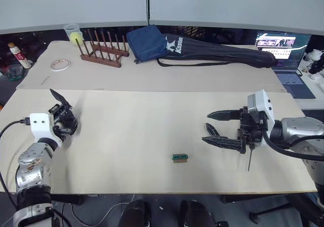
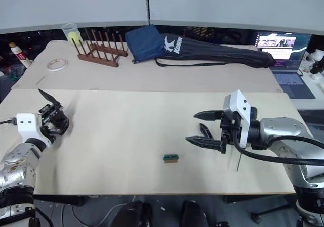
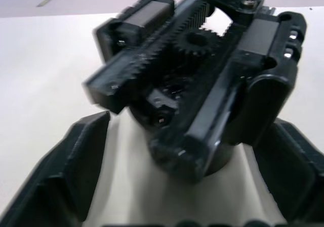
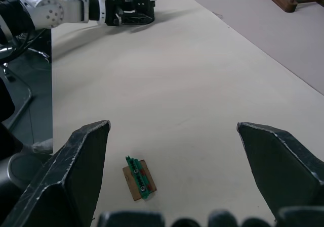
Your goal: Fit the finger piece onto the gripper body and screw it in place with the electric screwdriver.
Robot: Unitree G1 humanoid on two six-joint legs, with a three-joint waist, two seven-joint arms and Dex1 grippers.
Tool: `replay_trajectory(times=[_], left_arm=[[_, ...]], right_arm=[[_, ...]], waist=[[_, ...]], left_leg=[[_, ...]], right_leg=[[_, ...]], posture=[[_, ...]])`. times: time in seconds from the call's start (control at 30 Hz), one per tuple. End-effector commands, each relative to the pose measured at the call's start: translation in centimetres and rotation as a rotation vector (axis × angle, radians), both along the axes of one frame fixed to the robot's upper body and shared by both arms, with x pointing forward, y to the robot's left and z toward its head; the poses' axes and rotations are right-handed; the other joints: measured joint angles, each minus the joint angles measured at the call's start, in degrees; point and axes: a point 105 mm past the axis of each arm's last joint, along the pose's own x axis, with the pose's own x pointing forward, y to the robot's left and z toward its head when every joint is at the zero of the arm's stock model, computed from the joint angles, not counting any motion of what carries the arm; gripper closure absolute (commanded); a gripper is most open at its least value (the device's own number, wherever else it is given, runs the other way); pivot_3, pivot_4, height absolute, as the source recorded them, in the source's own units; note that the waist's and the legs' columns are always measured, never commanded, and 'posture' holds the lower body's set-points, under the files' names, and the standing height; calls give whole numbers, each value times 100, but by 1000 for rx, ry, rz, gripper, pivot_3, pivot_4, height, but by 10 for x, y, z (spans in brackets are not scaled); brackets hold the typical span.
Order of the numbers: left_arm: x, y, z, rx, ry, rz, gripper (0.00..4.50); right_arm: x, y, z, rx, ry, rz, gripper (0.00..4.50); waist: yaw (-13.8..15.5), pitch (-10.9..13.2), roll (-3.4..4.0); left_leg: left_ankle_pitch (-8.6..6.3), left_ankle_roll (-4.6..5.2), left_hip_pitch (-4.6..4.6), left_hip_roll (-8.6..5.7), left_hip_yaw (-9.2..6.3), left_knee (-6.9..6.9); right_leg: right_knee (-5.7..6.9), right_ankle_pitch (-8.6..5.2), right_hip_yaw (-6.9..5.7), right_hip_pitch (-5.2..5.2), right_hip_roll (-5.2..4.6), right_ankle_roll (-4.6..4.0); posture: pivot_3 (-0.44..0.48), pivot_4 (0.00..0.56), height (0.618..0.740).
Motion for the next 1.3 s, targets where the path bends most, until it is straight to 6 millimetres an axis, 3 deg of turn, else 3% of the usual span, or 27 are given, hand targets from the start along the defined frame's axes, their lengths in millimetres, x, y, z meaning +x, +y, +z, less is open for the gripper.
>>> replay_trajectory(times=[0.03,0.07,0.17,0.4,0.57,0.67,0.83,0.97,1.1,1.13,1.3], left_arm=[[3,-8,14,41,-60,-47,1800],[1,-10,14,49,-61,-56,2199],[-5,-27,18,45,-86,-86,2201],[-17,-141,40,-3,-144,-344,2201],[-17,-204,51,-30,-142,-505,2201],[-10,-225,43,-21,-107,-528,2201],[-4,-243,15,15,-34,-531,2201],[-8,-247,5,-2,-17,-559,2201],[-14,-232,4,11,-2,-633,258],[-15,-223,4,21,6,-658,60],[-17,-192,3,35,51,-833,60]], right_arm=[[-3,2,12,28,-49,14,0],[-4,3,11,29,-48,14,0],[-6,3,9,34,-41,16,0],[-12,2,1,33,-15,12,0],[-15,4,-3,32,4,18,0],[-15,3,-5,32,11,16,0],[-15,5,-8,32,13,12,0],[-13,2,-13,17,-6,-22,0],[-12,-1,-16,-7,-28,-44,0],[-12,-1,-16,-7,-30,-46,0],[-13,-1,-18,-2,-28,-49,0]], waist=[[-1,-1,-3],[-1,0,-3],[-3,-1,-4],[82,4,-14],[35,7,-19],[13,7,-19],[-3,7,-20],[19,8,-21],[14,8,-21],[13,8,-20],[5,7,-19]], left_leg=[[0,0,0,0,0,0],[0,0,0,0,0,0],[0,0,0,0,0,0],[-4,6,-27,-7,-13,22],[-7,14,-36,-7,-17,36],[-5,14,-35,-6,-18,36],[-5,16,-33,-6,-16,36],[-11,26,-33,-5,-18,38],[-23,45,-34,-6,-18,40],[-19,39,-34,-5,-18,40],[-15,32,-29,2,-18,38]], right_leg=[[0,0,0,0,0,0],[0,0,0,0,0,0],[-2,0,0,0,-1,0],[-7,12,-3,0,-13,19],[-5,18,-4,-6,-6,17],[-5,18,-3,-4,4,17],[-5,18,1,-4,10,18],[-5,17,1,-3,9,18],[-5,17,1,-3,5,18],[-4,17,0,-4,6,18],[6,12,-3,-9,8,8]], posture=[[0,150,740],[0,150,740],[0,150,740],[0,150,740],[0,150,740],[0,150,740],[0,150,740],[0,150,740],[0,150,740],[0,150,740],[0,150,740]])
